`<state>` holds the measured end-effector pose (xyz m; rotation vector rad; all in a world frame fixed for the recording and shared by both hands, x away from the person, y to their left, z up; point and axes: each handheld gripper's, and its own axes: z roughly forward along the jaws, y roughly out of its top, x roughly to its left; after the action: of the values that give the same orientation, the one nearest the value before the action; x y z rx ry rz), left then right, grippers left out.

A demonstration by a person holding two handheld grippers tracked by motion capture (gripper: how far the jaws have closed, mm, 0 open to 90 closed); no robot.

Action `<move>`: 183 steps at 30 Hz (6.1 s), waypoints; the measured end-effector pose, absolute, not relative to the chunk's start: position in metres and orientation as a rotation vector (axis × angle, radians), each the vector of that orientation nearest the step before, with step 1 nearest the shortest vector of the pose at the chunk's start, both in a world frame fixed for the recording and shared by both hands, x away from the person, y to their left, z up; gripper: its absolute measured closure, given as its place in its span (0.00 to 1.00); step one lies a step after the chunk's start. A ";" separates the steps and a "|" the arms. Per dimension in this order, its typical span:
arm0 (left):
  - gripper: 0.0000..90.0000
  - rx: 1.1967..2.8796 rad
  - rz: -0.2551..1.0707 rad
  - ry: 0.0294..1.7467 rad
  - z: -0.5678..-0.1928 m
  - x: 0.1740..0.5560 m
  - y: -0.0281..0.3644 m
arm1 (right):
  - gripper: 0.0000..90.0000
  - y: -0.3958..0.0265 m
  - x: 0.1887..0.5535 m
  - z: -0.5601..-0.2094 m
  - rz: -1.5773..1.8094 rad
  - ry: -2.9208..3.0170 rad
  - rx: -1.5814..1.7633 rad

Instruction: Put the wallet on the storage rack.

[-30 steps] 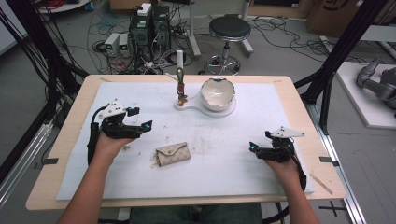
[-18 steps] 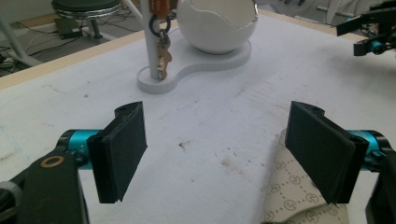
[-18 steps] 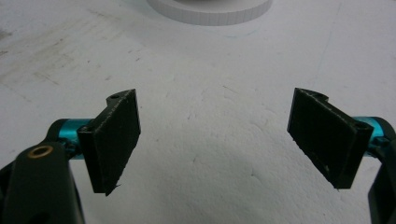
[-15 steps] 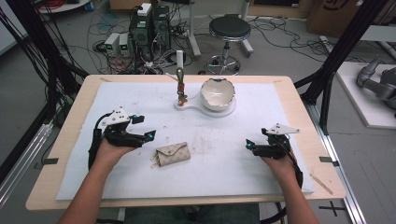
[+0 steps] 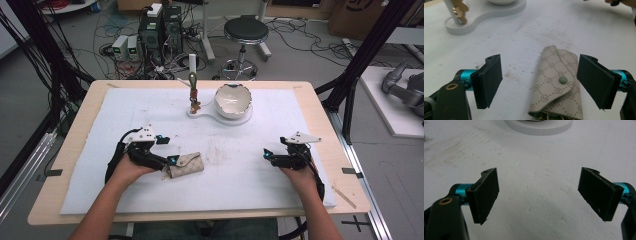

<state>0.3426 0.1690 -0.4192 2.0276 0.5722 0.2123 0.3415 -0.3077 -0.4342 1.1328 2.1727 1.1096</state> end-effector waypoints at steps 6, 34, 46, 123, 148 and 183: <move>0.22 2.111 0.182 0.522 -0.427 0.340 0.160 | 0.19 -0.307 0.341 -0.434 1.116 2.173 1.123; 0.34 2.293 0.181 0.430 -0.450 0.338 0.142 | 0.19 -0.307 0.342 -0.435 1.107 2.183 1.126; 0.39 2.249 0.151 0.474 -0.448 0.340 0.144 | 0.19 -0.307 0.342 -0.435 1.110 2.181 1.128; 0.40 2.236 0.394 0.641 -0.349 0.503 -0.003 | 0.19 -0.305 0.344 -0.439 1.106 2.216 1.133; 0.38 2.274 0.479 0.657 -0.363 0.513 -0.034 | 0.19 -0.306 0.342 -0.439 1.092 2.219 1.132; 0.24 2.005 0.446 0.568 -0.309 0.451 0.041 | 0.19 -0.300 0.339 -0.438 1.069 2.227 1.098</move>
<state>0.4514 0.0408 -0.3089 2.0055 0.5676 0.4460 0.3386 -0.2997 -0.4378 1.0978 2.2275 1.0686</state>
